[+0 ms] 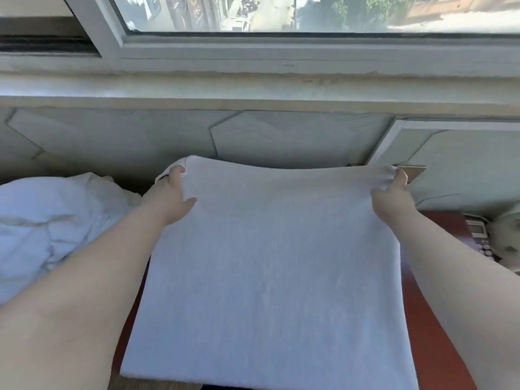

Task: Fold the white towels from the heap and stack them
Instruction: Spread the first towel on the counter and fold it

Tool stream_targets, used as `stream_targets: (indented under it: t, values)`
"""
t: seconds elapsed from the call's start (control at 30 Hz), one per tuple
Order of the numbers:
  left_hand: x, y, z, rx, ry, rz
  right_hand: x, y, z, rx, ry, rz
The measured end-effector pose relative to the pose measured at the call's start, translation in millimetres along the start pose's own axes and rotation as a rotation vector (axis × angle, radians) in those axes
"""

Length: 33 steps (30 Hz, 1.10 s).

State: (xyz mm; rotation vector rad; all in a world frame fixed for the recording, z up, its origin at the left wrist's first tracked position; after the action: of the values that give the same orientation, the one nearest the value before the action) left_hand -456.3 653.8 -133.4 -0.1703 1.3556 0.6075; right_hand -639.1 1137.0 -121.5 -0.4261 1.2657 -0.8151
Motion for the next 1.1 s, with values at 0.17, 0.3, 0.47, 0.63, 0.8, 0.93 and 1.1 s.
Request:
stream_targets:
  t: [0.17,0.3,0.47,0.63,0.8,0.93,1.1]
  values:
    - [46.9,-10.7,-26.0,-0.011,-0.085,0.017,43.5,25.1,-11.9,-0.058,-0.099,0.07]
    - [85.8,-19.8,-25.4,-0.031,-0.158,0.04,77.6,58.7,-7.7,-0.047,-0.165,0.193]
    - [120.6,-37.9,-32.5,-0.049,-0.187,0.093,97.5,87.3,-23.5,-0.076,-0.089,0.406]
    - [126.2,-40.4,-54.0,-0.049,-0.176,0.045,115.2,81.7,-30.0,-0.098,-0.167,0.571]
    - [142.2,-27.5,-22.0,0.04,-0.082,-0.001,153.6,90.3,14.8,-0.228,-0.271,0.752]
    - [167.3,-34.5,19.5,0.144,-0.14,-0.194,167.3,102.3,36.4,-0.324,-0.291,0.848]
    - [164.1,-62.1,-2.6,0.112,-0.072,-0.249,154.1,111.2,8.1,-0.304,-0.215,0.845]
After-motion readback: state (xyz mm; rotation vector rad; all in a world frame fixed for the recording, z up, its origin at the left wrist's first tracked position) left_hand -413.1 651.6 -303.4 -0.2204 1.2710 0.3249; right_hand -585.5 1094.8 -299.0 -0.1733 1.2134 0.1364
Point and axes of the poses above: each hand's wrist, its own z-axis away from the middle knuckle, its own x-axis out of the palm, y = z × x, the point moved 2 cm from there along -z, towards the middle knuckle, and after that the axes turned 1 degree about -z, right-handed, at the moved point
